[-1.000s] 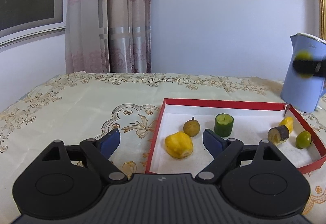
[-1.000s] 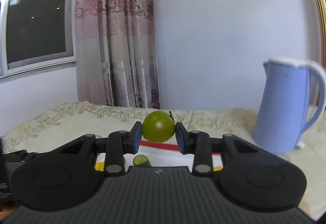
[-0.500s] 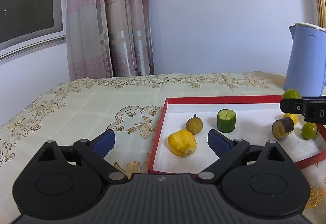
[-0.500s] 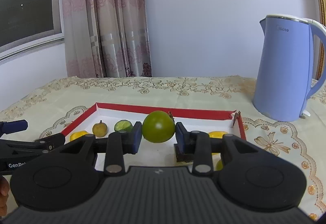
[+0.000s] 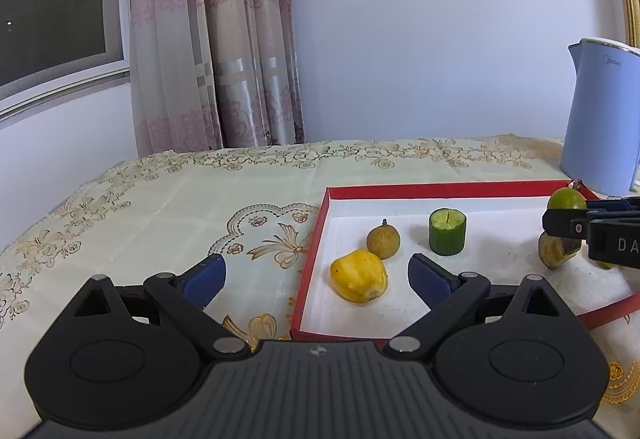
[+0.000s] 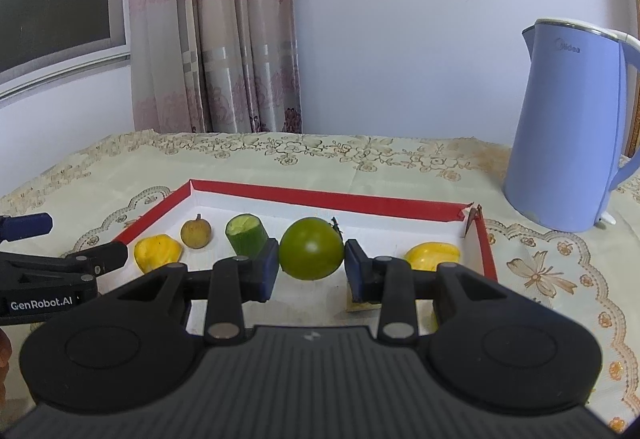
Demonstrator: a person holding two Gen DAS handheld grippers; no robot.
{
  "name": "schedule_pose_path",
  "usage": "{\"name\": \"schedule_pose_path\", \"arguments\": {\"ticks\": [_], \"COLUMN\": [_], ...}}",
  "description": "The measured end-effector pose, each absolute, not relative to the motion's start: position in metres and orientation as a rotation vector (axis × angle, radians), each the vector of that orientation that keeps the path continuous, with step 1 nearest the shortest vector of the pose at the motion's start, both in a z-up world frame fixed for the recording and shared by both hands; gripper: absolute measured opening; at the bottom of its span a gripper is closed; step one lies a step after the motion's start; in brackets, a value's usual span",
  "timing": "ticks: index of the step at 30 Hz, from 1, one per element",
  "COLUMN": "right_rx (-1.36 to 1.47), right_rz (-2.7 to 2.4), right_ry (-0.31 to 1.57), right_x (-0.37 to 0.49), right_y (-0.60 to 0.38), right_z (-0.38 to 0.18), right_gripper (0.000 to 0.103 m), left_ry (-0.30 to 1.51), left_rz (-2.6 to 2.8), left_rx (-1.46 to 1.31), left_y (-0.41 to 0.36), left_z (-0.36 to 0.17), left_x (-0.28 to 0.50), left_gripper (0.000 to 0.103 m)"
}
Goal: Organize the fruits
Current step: 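Carry the green round fruit over the red tray with the right gripper, then lower the green round fruit into the red tray and open the right gripper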
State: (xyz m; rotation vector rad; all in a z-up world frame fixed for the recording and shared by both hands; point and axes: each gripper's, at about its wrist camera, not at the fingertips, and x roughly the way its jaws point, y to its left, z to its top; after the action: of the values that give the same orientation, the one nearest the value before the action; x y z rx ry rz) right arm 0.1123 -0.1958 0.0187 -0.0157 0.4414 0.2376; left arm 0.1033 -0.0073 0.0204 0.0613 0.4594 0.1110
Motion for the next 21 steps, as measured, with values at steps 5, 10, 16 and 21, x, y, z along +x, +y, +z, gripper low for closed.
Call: {"name": "schedule_pose_path", "arguments": {"ticks": [5,10,16,21], "right_rx": [-0.030,-0.037,-0.040,-0.040], "right_rz": [0.245,0.246,0.241,0.240], "right_ry": [0.453,0.463,0.482,0.488], "right_x": [0.113,0.116,0.122,0.124], "right_y": [-0.191,-0.188,-0.187,-0.187], "right_z": [0.016,0.012,0.005,0.003], "right_gripper": [0.033,0.033,0.033,0.033], "left_ry": [0.460,0.460,0.464,0.466], "left_rz": [0.111,0.114,0.110,0.110], "left_rx": [0.062,0.064,0.075,0.077], "left_y": [-0.007,-0.008,-0.009,-0.010], "left_z": [0.020,0.020,0.019,0.019], "left_x": [0.103,0.103,0.103,0.103], "left_gripper": [0.099,0.099,0.099,0.099]}}
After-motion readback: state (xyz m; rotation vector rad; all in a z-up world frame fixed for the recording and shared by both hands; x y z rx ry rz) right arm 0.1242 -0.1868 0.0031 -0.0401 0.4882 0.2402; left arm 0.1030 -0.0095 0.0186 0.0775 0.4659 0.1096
